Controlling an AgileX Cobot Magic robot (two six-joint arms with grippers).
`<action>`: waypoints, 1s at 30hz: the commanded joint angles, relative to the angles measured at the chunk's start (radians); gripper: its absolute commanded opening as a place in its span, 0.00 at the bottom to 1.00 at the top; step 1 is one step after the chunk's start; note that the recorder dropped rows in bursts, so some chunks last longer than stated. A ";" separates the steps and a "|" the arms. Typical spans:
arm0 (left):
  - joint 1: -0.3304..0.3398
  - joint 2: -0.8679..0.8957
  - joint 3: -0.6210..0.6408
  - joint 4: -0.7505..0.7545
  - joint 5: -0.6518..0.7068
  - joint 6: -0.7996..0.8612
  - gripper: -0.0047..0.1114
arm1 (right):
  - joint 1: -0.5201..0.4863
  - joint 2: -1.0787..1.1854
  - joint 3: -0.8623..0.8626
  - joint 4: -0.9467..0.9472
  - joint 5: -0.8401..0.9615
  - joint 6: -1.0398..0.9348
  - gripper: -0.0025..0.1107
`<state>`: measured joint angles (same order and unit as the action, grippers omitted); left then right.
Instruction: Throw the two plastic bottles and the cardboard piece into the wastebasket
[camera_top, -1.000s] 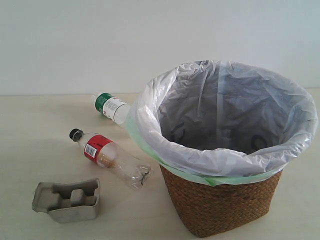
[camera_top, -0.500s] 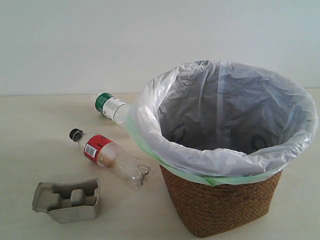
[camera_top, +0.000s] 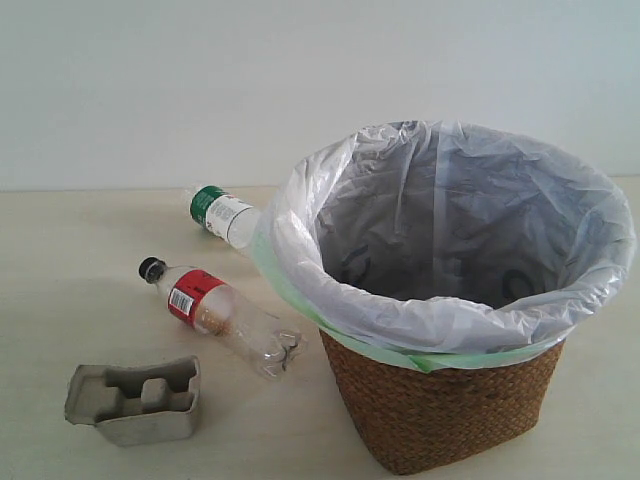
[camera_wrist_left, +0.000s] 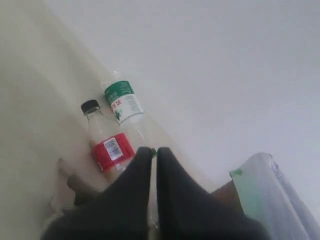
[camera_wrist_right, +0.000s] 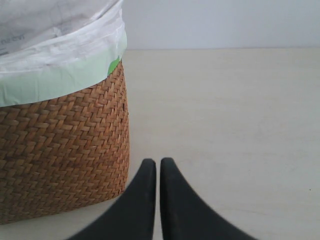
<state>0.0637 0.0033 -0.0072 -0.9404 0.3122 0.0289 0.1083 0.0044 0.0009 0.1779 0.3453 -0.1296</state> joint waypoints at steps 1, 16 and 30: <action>-0.004 -0.003 -0.113 -0.193 0.110 0.232 0.07 | -0.006 -0.004 -0.001 -0.007 -0.004 -0.004 0.02; -0.004 0.594 -0.767 0.390 0.686 0.468 0.07 | -0.006 -0.004 -0.001 -0.007 -0.004 -0.004 0.02; -0.130 1.109 -0.894 0.461 0.860 1.248 0.07 | -0.006 -0.004 -0.001 -0.007 -0.004 -0.004 0.02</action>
<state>-0.0436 1.0617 -0.8923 -0.4901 1.2084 1.1999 0.1083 0.0044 0.0009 0.1779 0.3453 -0.1296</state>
